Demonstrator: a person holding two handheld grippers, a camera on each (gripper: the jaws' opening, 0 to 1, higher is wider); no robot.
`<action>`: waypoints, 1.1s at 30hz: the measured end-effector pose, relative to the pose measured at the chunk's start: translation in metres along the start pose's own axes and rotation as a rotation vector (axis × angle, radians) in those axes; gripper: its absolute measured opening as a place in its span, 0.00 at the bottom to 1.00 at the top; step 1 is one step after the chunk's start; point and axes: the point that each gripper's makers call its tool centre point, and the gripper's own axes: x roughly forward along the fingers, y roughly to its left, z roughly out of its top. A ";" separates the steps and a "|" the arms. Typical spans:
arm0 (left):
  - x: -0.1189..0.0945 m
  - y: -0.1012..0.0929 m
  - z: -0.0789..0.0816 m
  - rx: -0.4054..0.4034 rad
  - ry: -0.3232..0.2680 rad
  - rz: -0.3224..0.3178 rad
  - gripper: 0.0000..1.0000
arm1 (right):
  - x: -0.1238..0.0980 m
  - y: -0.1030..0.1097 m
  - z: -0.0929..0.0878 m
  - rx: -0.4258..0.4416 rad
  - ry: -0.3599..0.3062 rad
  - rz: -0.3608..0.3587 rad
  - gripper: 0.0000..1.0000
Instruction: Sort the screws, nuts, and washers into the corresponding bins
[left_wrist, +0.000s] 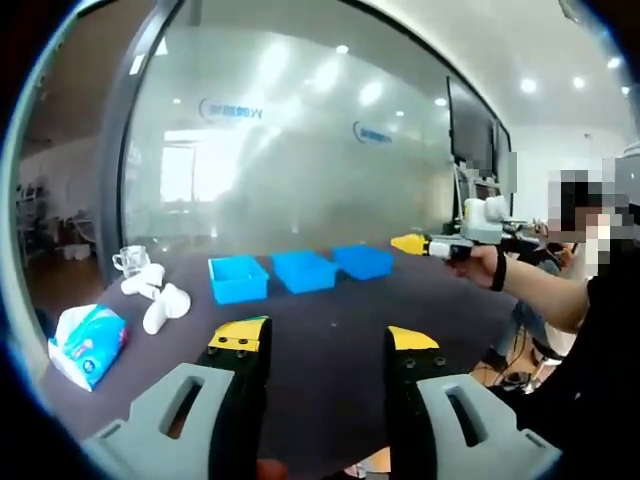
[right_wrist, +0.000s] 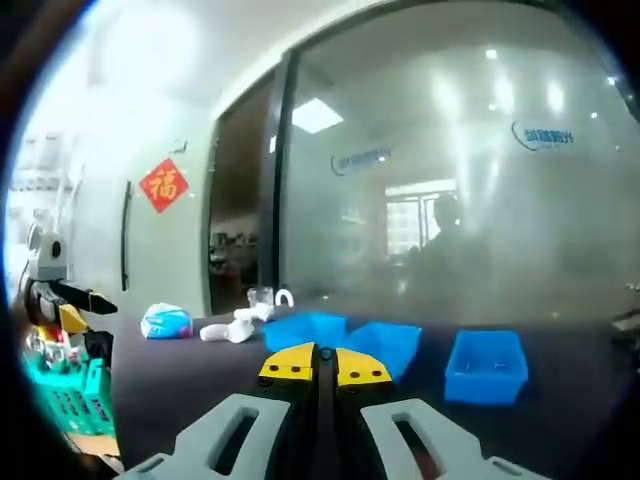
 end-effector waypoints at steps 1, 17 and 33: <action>0.000 0.000 0.000 -0.001 0.000 0.001 0.41 | 0.005 -0.002 0.004 0.004 -0.014 -0.002 0.03; 0.003 0.003 -0.004 -0.012 0.010 0.003 0.41 | 0.125 -0.043 0.009 0.050 0.057 -0.015 0.03; -0.001 0.010 -0.008 -0.027 0.016 0.022 0.41 | 0.204 -0.059 -0.015 -0.028 0.180 -0.050 0.03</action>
